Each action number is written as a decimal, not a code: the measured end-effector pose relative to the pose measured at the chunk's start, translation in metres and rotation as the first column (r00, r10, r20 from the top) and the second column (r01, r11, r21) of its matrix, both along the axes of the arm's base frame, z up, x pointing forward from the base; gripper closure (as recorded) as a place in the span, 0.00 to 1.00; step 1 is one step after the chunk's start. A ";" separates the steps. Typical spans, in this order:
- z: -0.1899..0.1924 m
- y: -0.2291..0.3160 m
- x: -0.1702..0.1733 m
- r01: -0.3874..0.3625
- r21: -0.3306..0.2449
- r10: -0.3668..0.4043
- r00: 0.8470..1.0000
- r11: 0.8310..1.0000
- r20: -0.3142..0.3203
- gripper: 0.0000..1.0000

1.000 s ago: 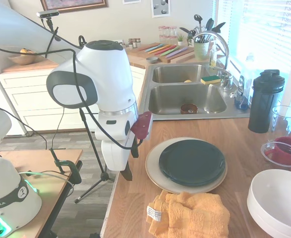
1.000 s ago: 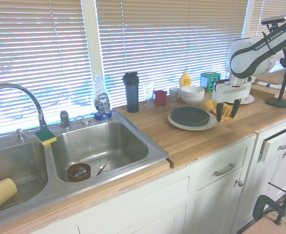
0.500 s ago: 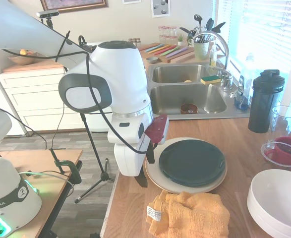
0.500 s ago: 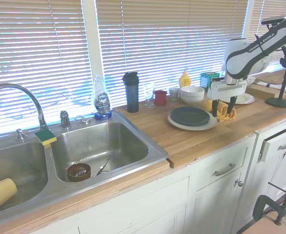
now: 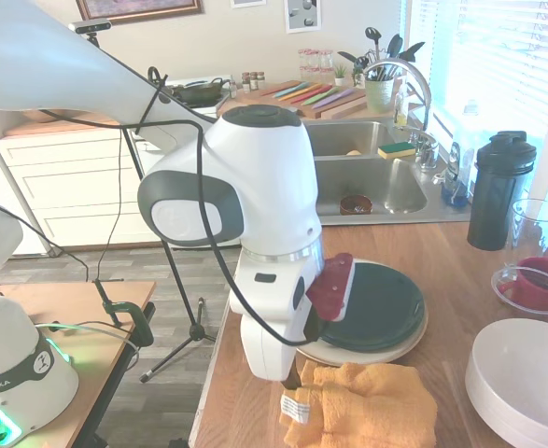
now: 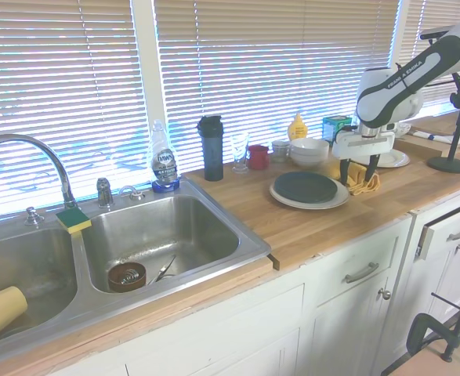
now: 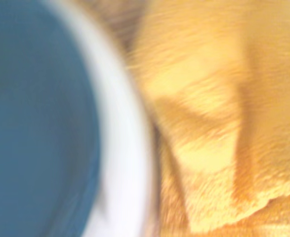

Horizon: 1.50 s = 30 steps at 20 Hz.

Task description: Wipe the blue plate in counterclockwise motion

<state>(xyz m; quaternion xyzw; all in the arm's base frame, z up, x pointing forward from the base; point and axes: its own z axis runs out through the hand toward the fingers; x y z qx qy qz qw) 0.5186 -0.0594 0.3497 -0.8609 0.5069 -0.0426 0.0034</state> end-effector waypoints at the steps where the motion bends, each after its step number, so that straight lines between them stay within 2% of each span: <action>1: -0.001 -0.007 0.004 0.010 0.000 -0.010 1.000 1.000 0.001 0.00; 6: 0.009 -0.042 0.012 0.043 0.008 -0.043 0.999 0.999 0.027 0.00; 13: 0.060 -0.064 -0.001 0.047 0.002 -0.047 0.995 0.999 0.087 0.00; 17: 0.061 -0.077 -0.006 0.056 0.047 -0.058 0.997 0.997 0.043 0.00; 23: 0.017 -0.085 0.017 0.078 0.103 -0.073 0.996 0.992 -0.048 0.00; 30: -0.013 -0.136 0.021 0.135 0.160 -0.123 0.989 0.978 -0.084 0.00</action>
